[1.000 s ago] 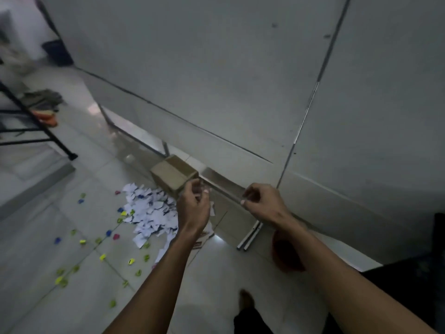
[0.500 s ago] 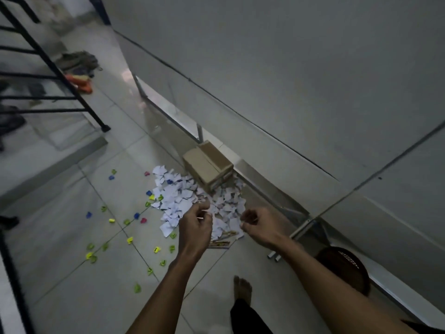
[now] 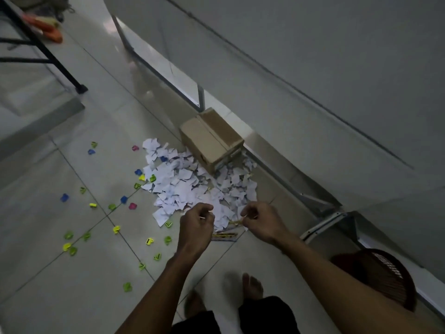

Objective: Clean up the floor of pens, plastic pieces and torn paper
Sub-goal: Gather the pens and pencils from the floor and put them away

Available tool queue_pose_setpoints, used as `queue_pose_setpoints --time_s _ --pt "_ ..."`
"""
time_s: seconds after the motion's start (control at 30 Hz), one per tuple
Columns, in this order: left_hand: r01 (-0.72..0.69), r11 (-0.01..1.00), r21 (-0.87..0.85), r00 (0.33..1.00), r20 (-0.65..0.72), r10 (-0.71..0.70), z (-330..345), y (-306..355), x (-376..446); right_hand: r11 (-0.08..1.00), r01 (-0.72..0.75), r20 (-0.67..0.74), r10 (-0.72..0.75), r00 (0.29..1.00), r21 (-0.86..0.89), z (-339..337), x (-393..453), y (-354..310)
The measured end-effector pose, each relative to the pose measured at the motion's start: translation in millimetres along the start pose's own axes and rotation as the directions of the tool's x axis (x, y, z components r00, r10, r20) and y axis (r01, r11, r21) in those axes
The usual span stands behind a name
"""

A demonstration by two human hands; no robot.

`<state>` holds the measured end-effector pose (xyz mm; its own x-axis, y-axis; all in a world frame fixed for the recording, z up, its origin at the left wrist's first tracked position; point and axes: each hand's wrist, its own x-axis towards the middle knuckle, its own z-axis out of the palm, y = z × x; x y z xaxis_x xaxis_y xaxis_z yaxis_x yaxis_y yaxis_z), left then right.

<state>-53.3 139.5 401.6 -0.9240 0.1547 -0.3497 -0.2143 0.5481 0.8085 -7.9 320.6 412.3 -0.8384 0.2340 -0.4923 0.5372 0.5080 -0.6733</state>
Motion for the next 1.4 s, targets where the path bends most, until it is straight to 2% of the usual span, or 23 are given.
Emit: queue_pose_setpoints --time_s 0.2,0.37,0.5,0.7,0.8,0.93,1.03,1.17,1.4 --pt "-0.005 0.999 0.038 0.999 0.041 0.003 65.5 -127.6 65.2 0.997 -0.018 0.055 0.022 0.998 -0.080 91.7 96.3 93.4" --pt "-0.064 0.991 0.114 0.995 0.086 0.054 118.9 -235.7 122.7 0.983 -0.029 0.145 0.056 0.988 -0.184 160.5 178.4 182.7" --pt "-0.122 0.972 0.200 0.984 0.155 0.091 157.2 -307.5 161.4 0.942 0.067 0.248 0.018 0.968 -0.330 204.2 240.4 239.8" --pt "-0.231 0.878 0.420 0.936 0.341 0.083 210.0 -390.0 203.9 0.858 0.215 0.271 -0.093 0.958 -0.467 255.8 296.0 303.9" --pt "-0.262 0.842 0.472 0.927 0.365 0.084 228.7 -417.1 206.6 0.825 0.263 0.243 -0.157 0.957 -0.501 273.6 305.8 328.2" --pt "-0.344 0.812 0.471 0.926 0.312 0.212 240.2 -436.6 208.4 0.776 0.335 0.183 -0.281 0.942 -0.535 283.4 310.4 345.0" --pt "-0.448 0.736 0.508 0.887 0.358 0.292 243.3 -441.7 200.3 0.714 0.408 0.179 -0.376 0.909 -0.569 287.3 307.1 353.3" --pt "-0.564 0.626 0.539 0.816 0.483 0.319 250.3 -449.4 185.6 0.681 0.453 0.208 -0.413 0.887 -0.576 295.9 300.7 359.1" --pt "-0.626 0.467 0.624 0.779 0.476 0.408 259.6 -459.3 180.3 0.712 0.431 0.123 -0.442 0.889 -0.555 309.1 292.0 367.5"
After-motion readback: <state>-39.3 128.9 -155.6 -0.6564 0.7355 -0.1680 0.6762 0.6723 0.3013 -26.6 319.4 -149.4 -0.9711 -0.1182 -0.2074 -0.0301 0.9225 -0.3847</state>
